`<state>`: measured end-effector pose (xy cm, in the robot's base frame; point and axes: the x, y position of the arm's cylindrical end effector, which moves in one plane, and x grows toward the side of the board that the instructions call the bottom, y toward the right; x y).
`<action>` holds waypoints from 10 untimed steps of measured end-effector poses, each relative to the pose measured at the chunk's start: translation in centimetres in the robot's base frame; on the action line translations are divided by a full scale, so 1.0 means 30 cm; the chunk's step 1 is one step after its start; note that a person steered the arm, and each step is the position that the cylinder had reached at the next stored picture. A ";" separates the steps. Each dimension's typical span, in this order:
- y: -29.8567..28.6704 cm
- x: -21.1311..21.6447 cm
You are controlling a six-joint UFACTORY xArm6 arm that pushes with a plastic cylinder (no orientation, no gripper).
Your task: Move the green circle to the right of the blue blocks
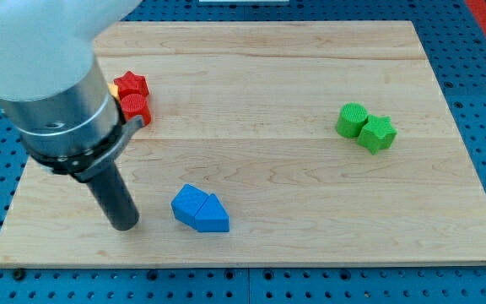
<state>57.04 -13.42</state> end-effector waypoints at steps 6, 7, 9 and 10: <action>-0.019 -0.293; 0.146 -0.495; 0.619 -0.763; 0.863 -0.758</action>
<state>34.30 12.45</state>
